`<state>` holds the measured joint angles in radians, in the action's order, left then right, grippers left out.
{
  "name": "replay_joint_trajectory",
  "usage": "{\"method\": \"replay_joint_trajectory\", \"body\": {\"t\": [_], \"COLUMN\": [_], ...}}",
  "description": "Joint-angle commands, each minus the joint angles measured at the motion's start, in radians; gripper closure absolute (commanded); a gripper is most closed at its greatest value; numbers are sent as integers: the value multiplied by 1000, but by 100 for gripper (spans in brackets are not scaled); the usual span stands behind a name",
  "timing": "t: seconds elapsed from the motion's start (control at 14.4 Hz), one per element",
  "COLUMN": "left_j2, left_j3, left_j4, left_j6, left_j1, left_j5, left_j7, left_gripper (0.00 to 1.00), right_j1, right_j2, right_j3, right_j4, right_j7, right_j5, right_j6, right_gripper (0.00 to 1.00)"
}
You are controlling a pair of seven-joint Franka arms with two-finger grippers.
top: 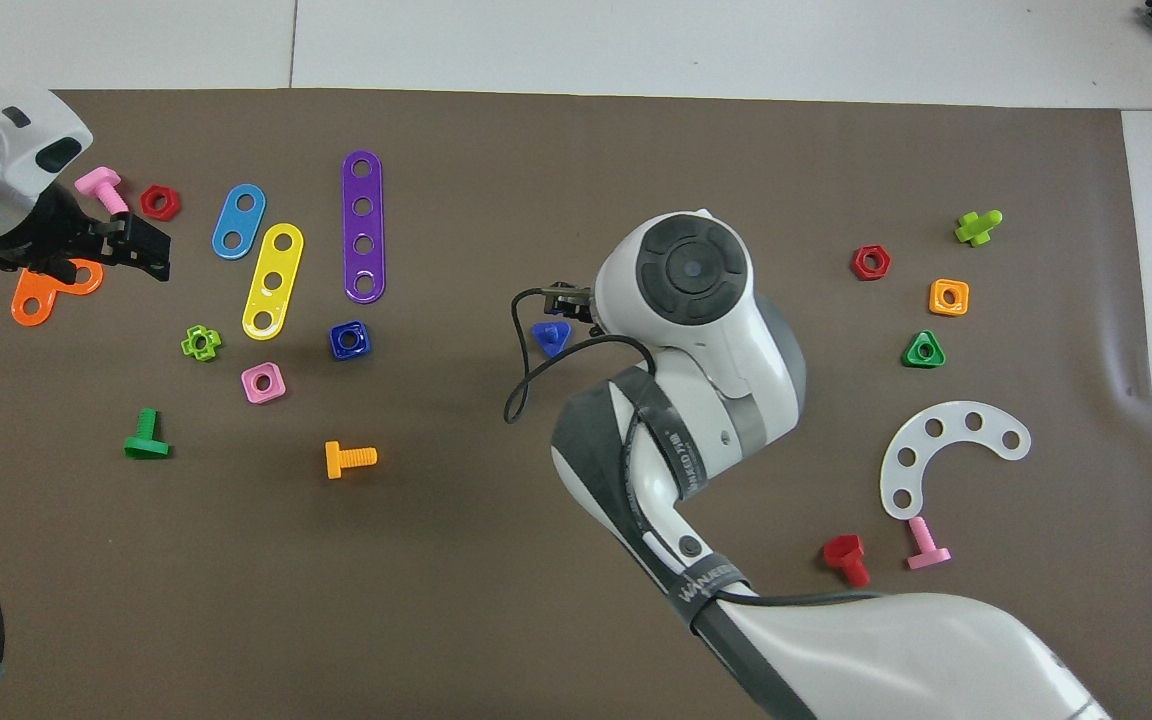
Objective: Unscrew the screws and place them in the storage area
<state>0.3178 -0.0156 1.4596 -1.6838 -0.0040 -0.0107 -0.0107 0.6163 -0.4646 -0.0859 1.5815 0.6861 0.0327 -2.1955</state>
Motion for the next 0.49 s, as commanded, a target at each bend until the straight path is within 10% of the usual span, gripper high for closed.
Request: {"method": "replay_joint_trajectory", "body": {"t": [0.0, 0.42], "left_j2": [-13, -152], "left_j3": [-7, -24], "left_j4": [-74, -50], "left_j6": [104, 116], "left_j1": [-10, -28], "left_j5": [-28, -18], "left_j7": [-6, -2], "left_gripper": [0, 0], "right_j1": [42, 51], "right_j2": [-190, -203], "right_j3": [-5, 0], "right_j4": [-211, -173], "right_j7": [59, 52], "right_j5": [-7, -30], "right_j6": [-3, -55], "right_gripper": [0, 24]}}
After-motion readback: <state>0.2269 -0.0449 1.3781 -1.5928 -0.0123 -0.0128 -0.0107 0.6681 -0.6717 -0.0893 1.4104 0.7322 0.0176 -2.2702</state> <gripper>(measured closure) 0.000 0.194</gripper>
